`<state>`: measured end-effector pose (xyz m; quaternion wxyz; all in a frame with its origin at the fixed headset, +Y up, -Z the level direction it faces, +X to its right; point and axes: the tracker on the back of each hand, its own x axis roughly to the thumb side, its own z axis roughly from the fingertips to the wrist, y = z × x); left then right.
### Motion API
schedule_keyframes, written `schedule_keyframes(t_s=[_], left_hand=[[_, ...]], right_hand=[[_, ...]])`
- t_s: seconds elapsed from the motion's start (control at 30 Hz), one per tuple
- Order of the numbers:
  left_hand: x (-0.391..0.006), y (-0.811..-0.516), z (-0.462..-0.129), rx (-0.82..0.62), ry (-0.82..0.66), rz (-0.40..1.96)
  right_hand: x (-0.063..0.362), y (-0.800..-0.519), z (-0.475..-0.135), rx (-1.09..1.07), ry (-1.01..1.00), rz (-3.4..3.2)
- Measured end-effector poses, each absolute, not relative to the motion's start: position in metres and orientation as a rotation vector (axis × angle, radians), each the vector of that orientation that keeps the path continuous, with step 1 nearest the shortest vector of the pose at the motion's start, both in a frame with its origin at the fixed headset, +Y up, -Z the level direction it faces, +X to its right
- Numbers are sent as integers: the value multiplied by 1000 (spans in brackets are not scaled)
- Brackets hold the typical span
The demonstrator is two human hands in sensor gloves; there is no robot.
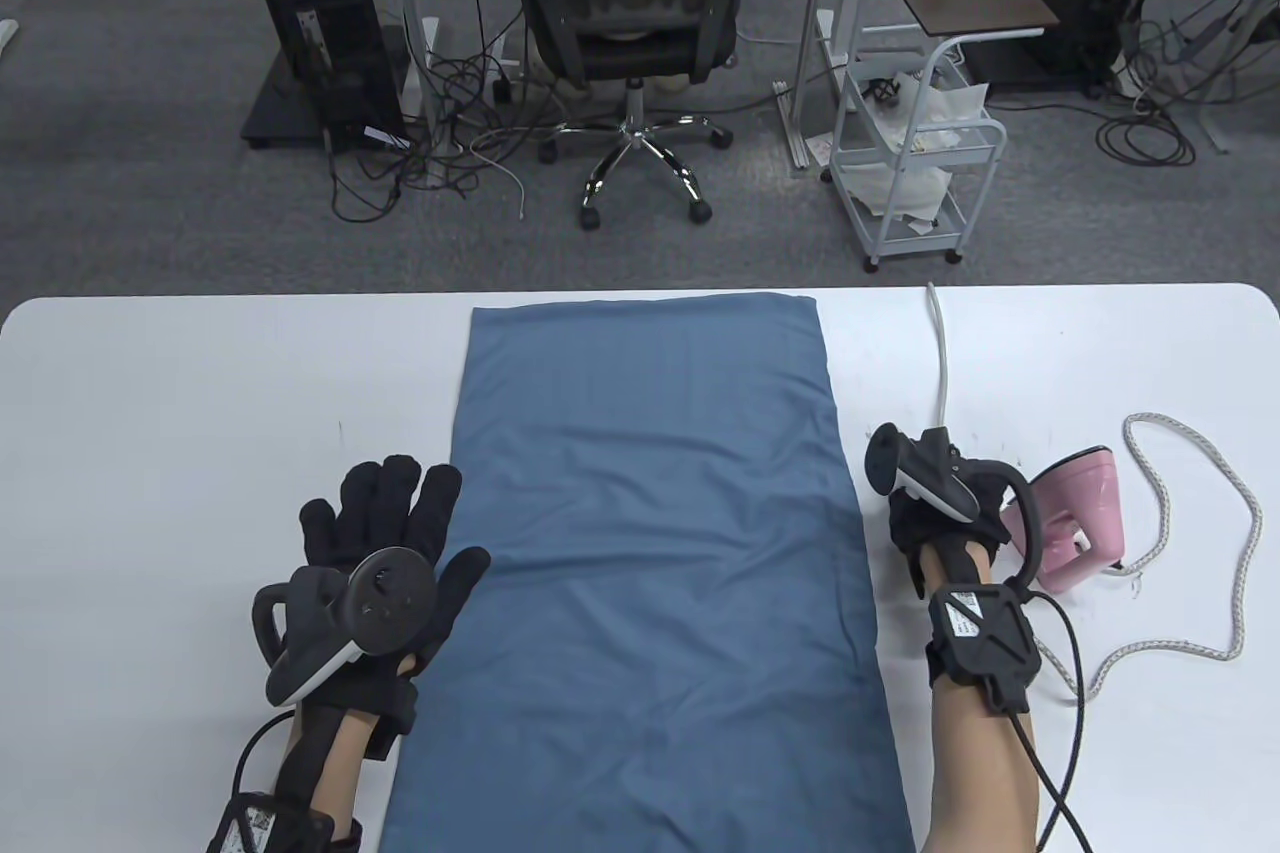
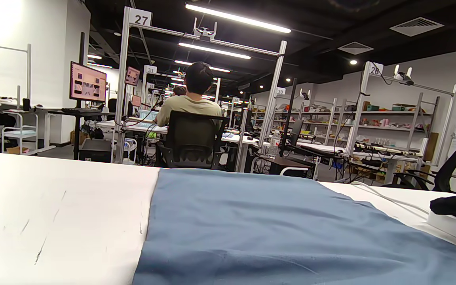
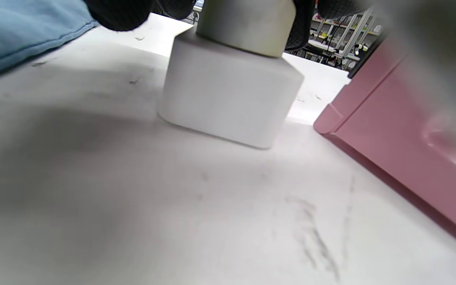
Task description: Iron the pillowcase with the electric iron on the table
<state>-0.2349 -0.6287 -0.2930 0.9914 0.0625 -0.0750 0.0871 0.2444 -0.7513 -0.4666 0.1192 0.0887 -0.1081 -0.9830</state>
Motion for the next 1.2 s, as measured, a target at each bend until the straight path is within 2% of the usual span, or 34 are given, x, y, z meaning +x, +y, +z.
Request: schedule_keyframes(t_s=[0.2,0.37,0.47,0.57,0.67,0.8,0.97,1.2], left_hand=[[-236,-629,-293,129,-151,185],[-237,-626,-292,135,-168,215],[-236,-623,-290,150,-182,223],[-234,-622,-288,151,-196,234],[-231,-619,-284,154,-215,241],[-228,-615,-279,169,-235,248],[-227,-612,-276,180,-248,260],[-228,-614,-278,174,-243,261]], right_hand=[[241,-756,-468,268,-264,-2798],[244,-742,-451,312,-268,-3060],[238,-718,-429,217,-131,-3157],[241,-692,-406,217,30,-3166],[258,-667,-379,312,212,-3201],[291,-651,-350,484,415,-3248],[332,-656,-321,741,547,-3280],[376,-699,-309,1132,506,-3413]])
